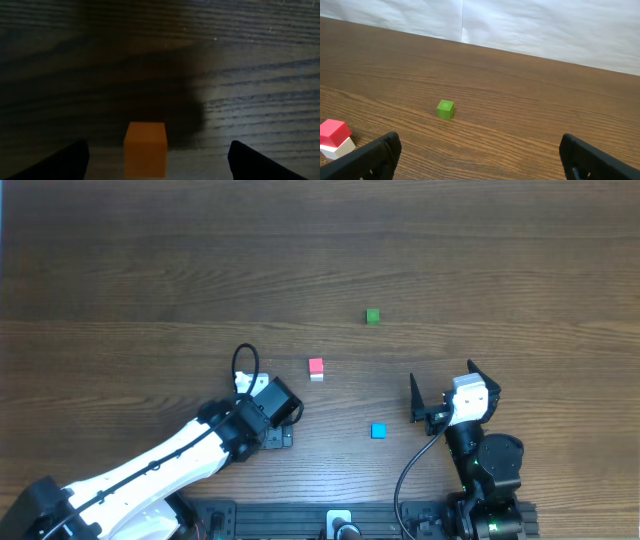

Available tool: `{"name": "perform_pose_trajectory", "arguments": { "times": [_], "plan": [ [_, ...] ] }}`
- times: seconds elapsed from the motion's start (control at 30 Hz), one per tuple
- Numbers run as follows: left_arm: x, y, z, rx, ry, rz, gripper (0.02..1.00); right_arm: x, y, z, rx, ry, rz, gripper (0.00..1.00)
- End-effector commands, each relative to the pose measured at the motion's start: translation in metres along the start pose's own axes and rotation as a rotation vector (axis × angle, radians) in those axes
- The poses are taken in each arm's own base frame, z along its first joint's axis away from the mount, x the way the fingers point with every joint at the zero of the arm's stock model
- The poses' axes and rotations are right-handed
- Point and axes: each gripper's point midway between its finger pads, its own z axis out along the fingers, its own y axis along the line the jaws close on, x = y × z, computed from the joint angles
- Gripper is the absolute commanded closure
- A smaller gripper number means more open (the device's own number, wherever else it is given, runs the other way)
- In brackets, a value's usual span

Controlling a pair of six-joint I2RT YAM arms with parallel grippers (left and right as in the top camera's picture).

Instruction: Stack Cubes

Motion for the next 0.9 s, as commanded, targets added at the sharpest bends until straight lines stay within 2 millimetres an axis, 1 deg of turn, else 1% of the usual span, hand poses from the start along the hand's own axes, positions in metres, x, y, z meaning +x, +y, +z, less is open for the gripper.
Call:
{"name": "perform_pose_trajectory", "arguments": {
  "times": [0.03,0.17,0.33,0.43,0.57,0.7,0.73,0.77,0.9],
  "plan": [
    [0.0095,0.0038,0.0128,-0.006,0.023,-0.006,0.121,0.0016,0.0005,-0.0004,-0.001,0.007,-0.001,0.012],
    [0.0137,0.0057,0.0198,0.002,0.021,-0.009,0.143,0.0016,0.0005,-0.0004,-0.001,0.007,-0.001,0.012],
    [0.0138,0.0060,0.0202,0.002,0.020,-0.008,0.222,0.0016,0.0005,-0.0004,-0.001,0.007,-0.001,0.012],
    [0.0139,0.0059,0.0202,0.002,0.020,-0.008,0.327,0.0016,0.0005,-0.0004,-0.001,0.007,-0.001,0.012],
    [0.0139,0.0060,0.0202,0.002,0.021,-0.008,0.492,0.0016,0.0005,-0.0004,-0.001,0.007,-0.001,0.012],
    [0.0140,0.0061,0.0202,0.001,0.021,-0.008,0.713,0.0016,0.0005,-0.0004,-0.001,0.007,-0.001,0.012],
    [0.0140,0.0061,0.0202,0.002,0.021,-0.008,0.748,0.0016,0.0005,-0.0004,-0.001,0.007,-0.001,0.012],
    [0.0139,0.0062,0.0202,0.001,0.020,-0.008,0.768,0.0016,0.0005,-0.0004,-0.001,0.007,-0.001,0.012],
    [0.0134,0.0066,0.0202,-0.001,0.017,-0.008,0.796,0.0016,0.0005,-0.0004,-0.001,0.007,-0.001,0.012]
  ]
}}
